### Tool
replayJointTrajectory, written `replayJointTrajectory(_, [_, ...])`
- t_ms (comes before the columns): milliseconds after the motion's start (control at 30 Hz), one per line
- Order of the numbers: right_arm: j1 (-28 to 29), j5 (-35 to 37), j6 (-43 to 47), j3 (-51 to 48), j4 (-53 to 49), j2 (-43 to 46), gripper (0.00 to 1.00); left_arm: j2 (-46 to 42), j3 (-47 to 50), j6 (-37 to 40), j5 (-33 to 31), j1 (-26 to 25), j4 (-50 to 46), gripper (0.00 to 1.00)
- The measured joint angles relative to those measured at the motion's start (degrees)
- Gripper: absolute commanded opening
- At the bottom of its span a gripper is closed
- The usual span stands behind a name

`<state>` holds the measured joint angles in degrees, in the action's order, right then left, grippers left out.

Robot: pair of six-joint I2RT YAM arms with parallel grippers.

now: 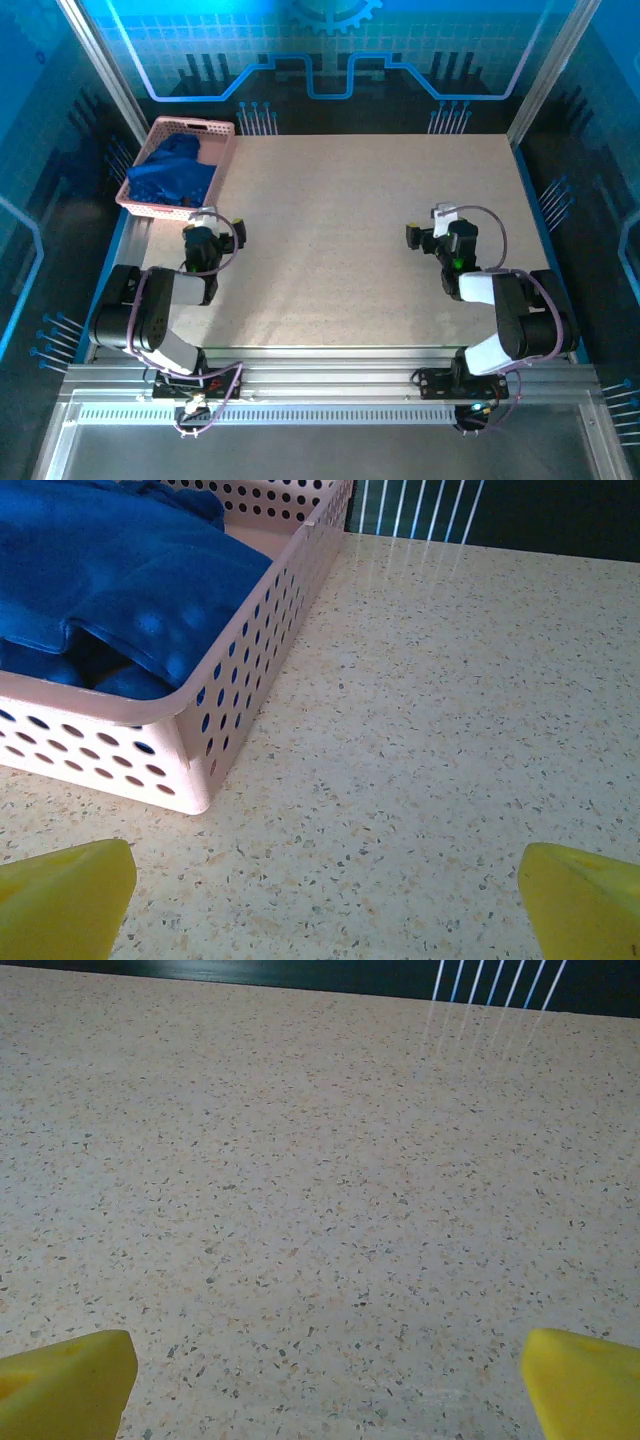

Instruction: Fold and stack the t-shirts

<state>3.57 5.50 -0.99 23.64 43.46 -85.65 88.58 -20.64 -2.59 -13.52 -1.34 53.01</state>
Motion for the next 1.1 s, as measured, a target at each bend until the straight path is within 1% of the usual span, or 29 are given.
replayJointTrajectory(933, [0.0,0.0,0.02,0.02,-0.11,0.0,1.0,-0.02,0.02,0.07,0.04,0.0,0.0,0.99])
replayJointTrajectory(967, [0.02,0.0,0.04,0.42,-1.31,0.17,1.0,-0.28,0.02,0.24,0.07,-0.09,-0.31,0.99])
replayJointTrajectory(1000, [0.09,0.11,0.02,1.64,-4.61,0.66,1.0,-1.44,0.02,0.68,0.0,-0.37,-1.73,0.99])
replayJointTrajectory(1033, [0.17,0.52,-0.04,4.07,-10.03,1.51,1.0,-3.5,-0.02,1.16,-0.15,-0.81,-4.0,0.99])
replayJointTrajectory(1100, [0.48,1.46,-0.26,9.88,-19.3,4.17,1.0,-10.78,-0.72,1.38,-0.17,-1.88,-10.86,0.99])
